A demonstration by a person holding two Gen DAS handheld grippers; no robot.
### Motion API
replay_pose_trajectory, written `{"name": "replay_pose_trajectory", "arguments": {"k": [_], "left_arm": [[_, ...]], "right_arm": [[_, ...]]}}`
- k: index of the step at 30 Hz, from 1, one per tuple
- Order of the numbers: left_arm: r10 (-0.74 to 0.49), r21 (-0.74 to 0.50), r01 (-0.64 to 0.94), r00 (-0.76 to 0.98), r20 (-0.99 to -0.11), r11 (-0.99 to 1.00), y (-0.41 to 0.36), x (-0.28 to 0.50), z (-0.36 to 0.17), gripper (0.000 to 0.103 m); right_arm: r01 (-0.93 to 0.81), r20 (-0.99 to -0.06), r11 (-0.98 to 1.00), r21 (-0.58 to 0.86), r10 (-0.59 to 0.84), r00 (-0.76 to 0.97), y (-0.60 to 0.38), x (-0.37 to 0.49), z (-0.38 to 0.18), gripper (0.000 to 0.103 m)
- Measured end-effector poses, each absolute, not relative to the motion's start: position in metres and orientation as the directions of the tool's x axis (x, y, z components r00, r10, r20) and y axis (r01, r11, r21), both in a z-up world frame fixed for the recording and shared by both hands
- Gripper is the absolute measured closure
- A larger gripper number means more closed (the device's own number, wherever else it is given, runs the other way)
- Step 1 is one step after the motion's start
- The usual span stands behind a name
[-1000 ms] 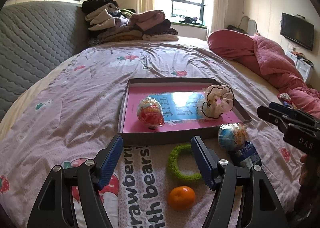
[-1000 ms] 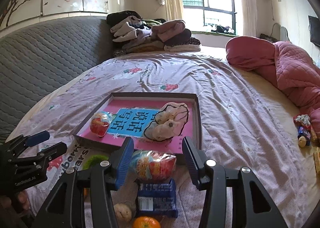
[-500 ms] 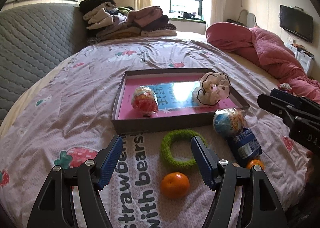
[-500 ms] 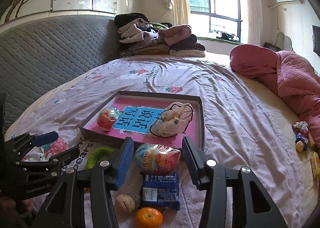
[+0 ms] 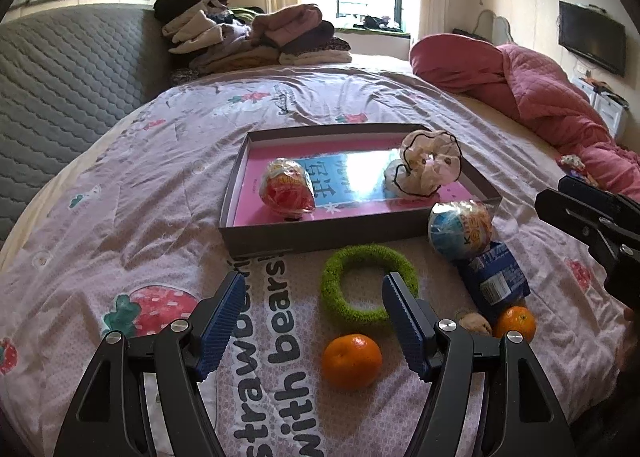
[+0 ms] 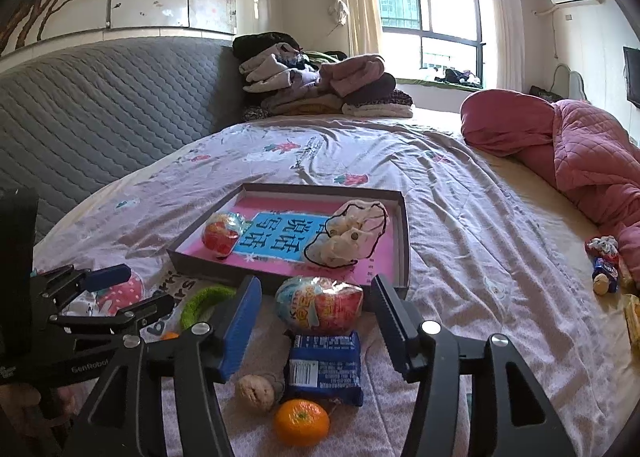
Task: Organize objects
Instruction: 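Withdraw both open tools back from the tray, then move the left tool to one orange while the right tool approaches the other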
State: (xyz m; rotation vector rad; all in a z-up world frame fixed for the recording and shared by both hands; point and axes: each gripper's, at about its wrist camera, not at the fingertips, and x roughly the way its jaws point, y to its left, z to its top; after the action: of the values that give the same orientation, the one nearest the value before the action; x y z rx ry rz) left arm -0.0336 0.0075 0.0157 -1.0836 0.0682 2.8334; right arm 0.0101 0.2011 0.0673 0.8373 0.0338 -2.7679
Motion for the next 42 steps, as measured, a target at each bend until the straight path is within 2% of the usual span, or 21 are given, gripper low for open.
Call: {"name": "replay_pose_trajectory", "arguments": {"k": [24, 42], "left_arm": [[0.117, 0.004, -0.174, -0.678, -0.726, -0.985, 0.010, -0.016, -0.005, 0.031], [0.115, 0.010, -0.179, -0.670, -0.733, -0.984, 0.012, -0.011, -0.009, 0.031]], "right_arm": [[0.231, -0.595, -0.970, 0.079, -0.231, -0.770, 0.218, 0.025, 0.048, 0.046], [0.228, -0.642, -0.971, 0.077, -0.223, -0.734, 0.216, 0.036, 0.027, 0.046]]}}
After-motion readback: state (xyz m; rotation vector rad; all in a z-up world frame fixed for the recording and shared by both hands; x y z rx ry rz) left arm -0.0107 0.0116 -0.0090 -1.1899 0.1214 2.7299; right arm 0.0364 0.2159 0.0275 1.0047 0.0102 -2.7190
